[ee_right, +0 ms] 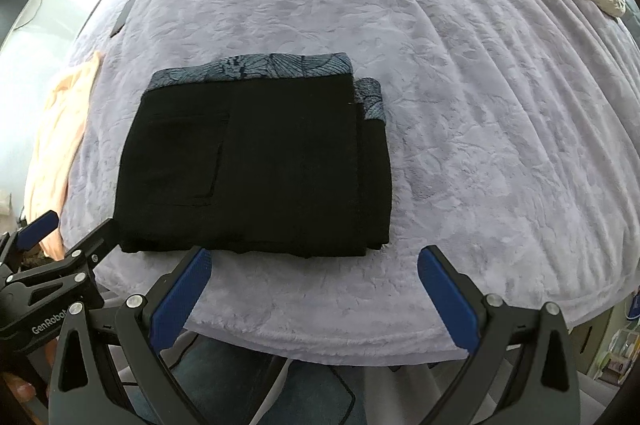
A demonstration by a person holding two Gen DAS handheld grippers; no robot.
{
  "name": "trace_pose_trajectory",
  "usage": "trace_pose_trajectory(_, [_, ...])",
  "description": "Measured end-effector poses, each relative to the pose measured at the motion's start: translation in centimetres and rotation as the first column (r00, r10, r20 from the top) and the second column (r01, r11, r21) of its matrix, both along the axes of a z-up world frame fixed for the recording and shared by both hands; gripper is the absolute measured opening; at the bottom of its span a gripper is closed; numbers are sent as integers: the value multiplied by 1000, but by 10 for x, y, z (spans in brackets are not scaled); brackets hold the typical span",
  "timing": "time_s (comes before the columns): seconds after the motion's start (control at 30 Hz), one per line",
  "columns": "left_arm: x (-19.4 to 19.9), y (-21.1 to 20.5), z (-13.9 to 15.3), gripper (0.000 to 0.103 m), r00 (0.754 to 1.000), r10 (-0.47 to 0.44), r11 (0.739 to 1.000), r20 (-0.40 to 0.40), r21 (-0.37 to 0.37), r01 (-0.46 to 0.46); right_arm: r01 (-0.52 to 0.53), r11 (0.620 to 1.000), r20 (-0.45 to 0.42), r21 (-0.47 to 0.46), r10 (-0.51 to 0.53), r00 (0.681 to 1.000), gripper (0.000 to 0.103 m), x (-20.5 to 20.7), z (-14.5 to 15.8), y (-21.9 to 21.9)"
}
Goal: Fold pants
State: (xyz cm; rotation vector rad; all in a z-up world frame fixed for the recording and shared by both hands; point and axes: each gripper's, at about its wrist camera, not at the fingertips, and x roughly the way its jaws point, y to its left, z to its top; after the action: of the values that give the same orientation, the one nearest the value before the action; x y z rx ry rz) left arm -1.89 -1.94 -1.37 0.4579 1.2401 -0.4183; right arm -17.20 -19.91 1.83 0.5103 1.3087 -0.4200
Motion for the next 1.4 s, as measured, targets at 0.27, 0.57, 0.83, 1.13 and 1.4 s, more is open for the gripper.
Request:
trace_pose_trajectory(0.27, [-7, 1, 3, 103, 1000, -15, 1000, 4, 0, 15, -10, 1000, 4, -7, 10, 1000, 103, -4, 3, 3])
trace_pose_trajectory(0.57, [-11, 6, 4, 103, 1000, -2, 1000, 0, -11, 2, -15, 1000, -1, -20, 15, 1000, 103, -6, 5, 8])
trace_pose_trajectory(0.83, [-13, 8, 3, 103, 1000, -12, 1000, 1, -7, 12, -19, 999, -13, -37, 18, 1000, 103, -5, 5, 11])
trace_pose_trajectory(1.13, [-16, 10, 3, 103, 1000, -17, 1000, 10, 3, 17, -18, 998, -25, -62, 16, 1000, 103, -4, 5, 13])
trace_pose_trajectory(1.4, [-18, 11, 3, 103, 1000, -22, 1000, 16, 6, 22, -34, 996, -29, -88, 31, 999, 103, -2, 7, 15])
